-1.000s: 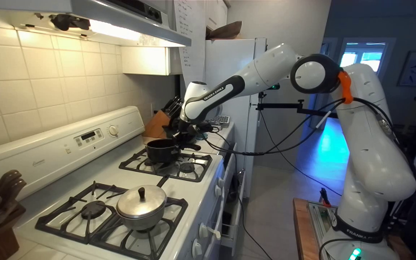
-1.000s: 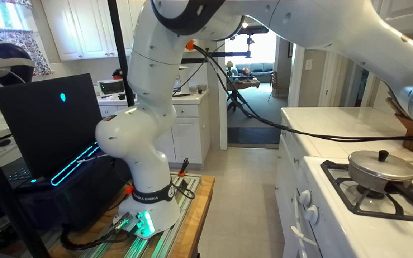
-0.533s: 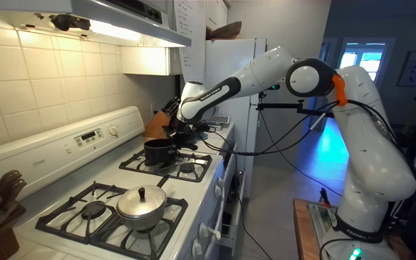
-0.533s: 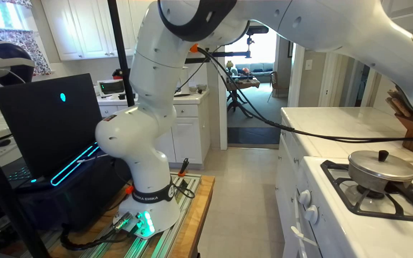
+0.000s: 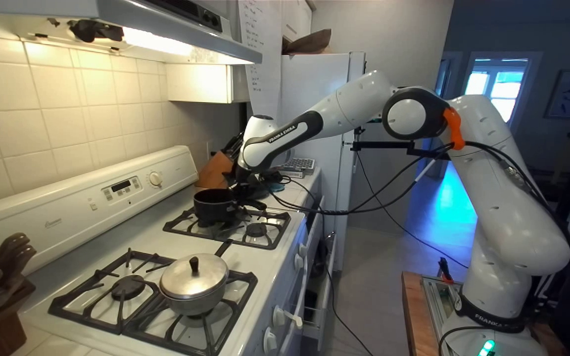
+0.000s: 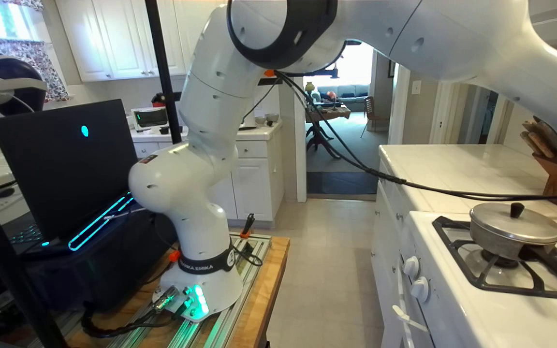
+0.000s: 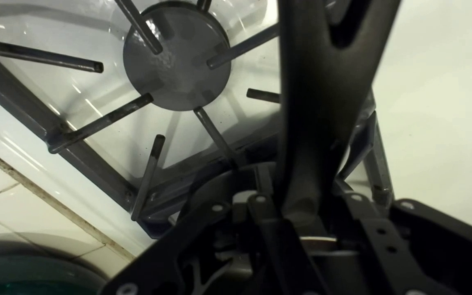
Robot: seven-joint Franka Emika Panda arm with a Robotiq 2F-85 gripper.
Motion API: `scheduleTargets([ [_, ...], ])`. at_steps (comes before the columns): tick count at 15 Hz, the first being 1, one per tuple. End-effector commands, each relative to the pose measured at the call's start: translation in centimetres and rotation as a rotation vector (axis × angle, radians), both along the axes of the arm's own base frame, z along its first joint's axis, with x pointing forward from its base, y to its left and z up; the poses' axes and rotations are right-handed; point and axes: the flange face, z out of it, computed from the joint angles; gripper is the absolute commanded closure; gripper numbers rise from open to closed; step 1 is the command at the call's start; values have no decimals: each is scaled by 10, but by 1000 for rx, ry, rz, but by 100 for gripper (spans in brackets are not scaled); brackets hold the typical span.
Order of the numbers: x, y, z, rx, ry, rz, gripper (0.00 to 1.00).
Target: Put the pot on the stove plate in front of it
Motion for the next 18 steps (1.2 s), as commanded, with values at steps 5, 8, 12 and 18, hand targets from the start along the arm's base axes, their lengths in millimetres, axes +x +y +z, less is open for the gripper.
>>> scheduleTargets([
  [5, 25, -5, 3, 2, -15, 4, 93],
  [8, 31, -5, 2, 1, -19, -6, 93],
  [12, 39, -2, 5, 13, -29, -53, 93],
  [18, 49, 10, 4, 24, -54, -172, 93],
])
